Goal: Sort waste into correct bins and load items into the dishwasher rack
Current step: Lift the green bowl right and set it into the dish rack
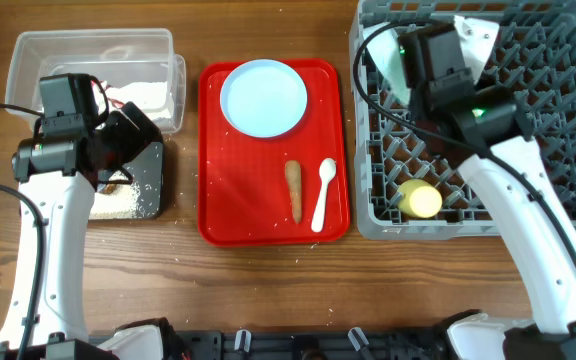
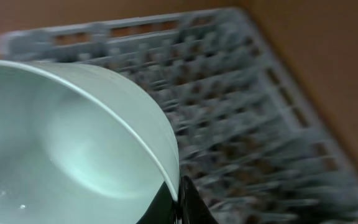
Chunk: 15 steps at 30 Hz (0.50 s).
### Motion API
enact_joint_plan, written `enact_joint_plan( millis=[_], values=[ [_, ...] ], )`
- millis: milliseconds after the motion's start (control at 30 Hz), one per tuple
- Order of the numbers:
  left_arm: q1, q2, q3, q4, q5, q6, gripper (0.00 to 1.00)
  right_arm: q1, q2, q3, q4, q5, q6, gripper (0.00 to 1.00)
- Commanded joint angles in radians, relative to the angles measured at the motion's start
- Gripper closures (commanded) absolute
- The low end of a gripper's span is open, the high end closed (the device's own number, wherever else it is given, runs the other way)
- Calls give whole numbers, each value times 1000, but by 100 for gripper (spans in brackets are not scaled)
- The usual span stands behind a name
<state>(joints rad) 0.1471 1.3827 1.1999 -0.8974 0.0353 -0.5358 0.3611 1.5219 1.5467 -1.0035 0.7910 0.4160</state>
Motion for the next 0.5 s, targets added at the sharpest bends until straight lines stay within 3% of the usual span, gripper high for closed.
enact_joint_plan(
  millis=[0,167,467],
  values=[
    [6,-8,14,2,-6,1,0,9,91,3,-3,164,-142,96],
    [6,-8,14,2,-6,1,0,10,257,3,1,342,-358,96],
    [6,-8,14,2,-6,1,0,66,380,3,147,459,-525,96]
  ],
)
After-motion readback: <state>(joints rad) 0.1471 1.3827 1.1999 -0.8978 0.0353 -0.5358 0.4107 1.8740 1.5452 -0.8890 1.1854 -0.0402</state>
